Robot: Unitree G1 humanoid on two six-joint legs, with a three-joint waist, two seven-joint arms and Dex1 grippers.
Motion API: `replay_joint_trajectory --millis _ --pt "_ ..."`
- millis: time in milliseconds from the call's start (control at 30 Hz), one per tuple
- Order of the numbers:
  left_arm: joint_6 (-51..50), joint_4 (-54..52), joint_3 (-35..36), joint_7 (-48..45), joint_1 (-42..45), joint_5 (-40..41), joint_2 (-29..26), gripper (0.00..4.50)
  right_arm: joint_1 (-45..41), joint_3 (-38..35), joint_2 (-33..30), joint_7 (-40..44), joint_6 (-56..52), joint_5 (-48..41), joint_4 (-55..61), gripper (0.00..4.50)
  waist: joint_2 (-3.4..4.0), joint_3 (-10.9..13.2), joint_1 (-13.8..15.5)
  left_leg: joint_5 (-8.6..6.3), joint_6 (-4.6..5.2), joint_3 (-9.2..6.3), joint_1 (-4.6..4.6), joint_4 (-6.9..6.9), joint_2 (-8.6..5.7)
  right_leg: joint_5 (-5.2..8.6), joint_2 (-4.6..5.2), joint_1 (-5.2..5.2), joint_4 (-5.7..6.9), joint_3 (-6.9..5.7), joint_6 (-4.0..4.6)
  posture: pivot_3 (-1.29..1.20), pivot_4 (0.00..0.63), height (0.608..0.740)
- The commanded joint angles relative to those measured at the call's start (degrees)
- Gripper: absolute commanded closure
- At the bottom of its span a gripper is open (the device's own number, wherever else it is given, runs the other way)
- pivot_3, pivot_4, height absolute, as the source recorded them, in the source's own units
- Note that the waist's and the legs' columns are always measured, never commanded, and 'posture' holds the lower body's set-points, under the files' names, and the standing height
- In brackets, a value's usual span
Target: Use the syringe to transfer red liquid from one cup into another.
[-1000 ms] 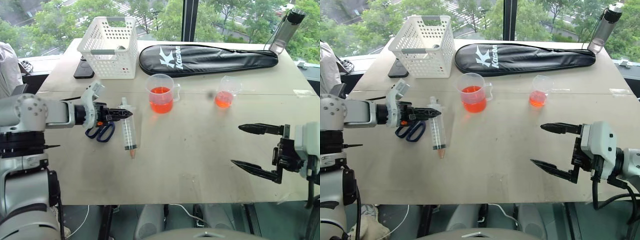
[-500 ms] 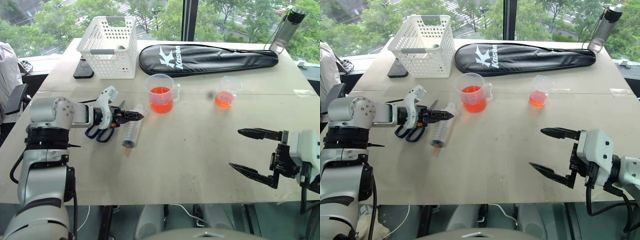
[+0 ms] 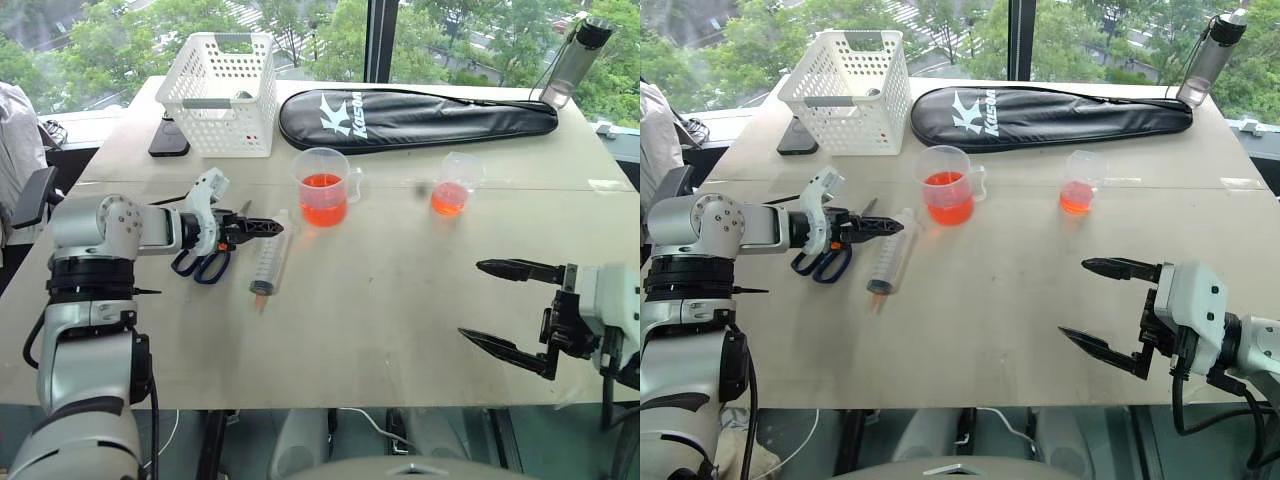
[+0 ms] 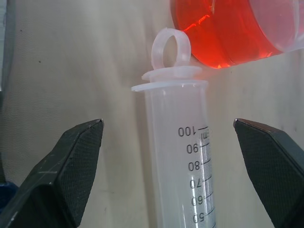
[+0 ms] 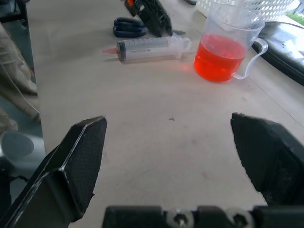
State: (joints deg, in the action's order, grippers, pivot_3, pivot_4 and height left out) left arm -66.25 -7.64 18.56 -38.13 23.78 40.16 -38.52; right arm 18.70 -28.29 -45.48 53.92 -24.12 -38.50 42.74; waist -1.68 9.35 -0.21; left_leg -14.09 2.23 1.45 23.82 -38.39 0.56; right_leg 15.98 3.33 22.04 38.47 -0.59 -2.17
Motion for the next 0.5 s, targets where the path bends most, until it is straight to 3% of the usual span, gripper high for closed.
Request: replay_joint_trajectory --millis 33,100,267,500 --pt "15.48 -21.51 9.62 -4.21 -15.20 0.41 2.33 0.04 4.79 -7.16 1.94 1.88 4.90 3.75 -6.93 0.00 -0.10 0.00 0.00 0.00 0.00 -0.01 0.04 0.02 0.00 0.00 0.02 -0.01 -0.10 -0.03 0.00 0.00 0.150 0.724" --pt "19.88 -23.77 11.03 -5.00 -22.12 -0.71 3.19 0.04 7.06 -9.04 2.88 2.59 6.80 4.58 -8.64 0.00 0.05 -0.07 0.40 -0.01 0.00 -0.05 0.07 0.16 0.01 0.00 0.02 -0.01 -0.30 -0.13 0.00 0.00 0.150 0.724" --pt "25.36 -24.96 11.32 -5.25 -28.67 -0.34 3.68 0.04 9.42 -10.36 3.89 3.48 8.73 4.58 -10.38 0.00 0.82 -0.48 1.49 -0.17 0.30 -0.18 -0.43 0.26 0.03 0.10 0.09 -0.49 -0.27 -0.32 0.34 0.00 0.150 0.724" --pt "33.09 -25.32 12.65 -9.14 -41.85 -2.70 3.48 0.04 12.53 -11.25 4.95 3.21 10.66 7.24 -12.41 0.00 0.74 -0.60 0.91 -0.21 0.42 0.17 -0.86 0.25 0.05 0.03 0.38 -0.80 -0.33 -0.37 0.44 0.00 0.150 0.724"
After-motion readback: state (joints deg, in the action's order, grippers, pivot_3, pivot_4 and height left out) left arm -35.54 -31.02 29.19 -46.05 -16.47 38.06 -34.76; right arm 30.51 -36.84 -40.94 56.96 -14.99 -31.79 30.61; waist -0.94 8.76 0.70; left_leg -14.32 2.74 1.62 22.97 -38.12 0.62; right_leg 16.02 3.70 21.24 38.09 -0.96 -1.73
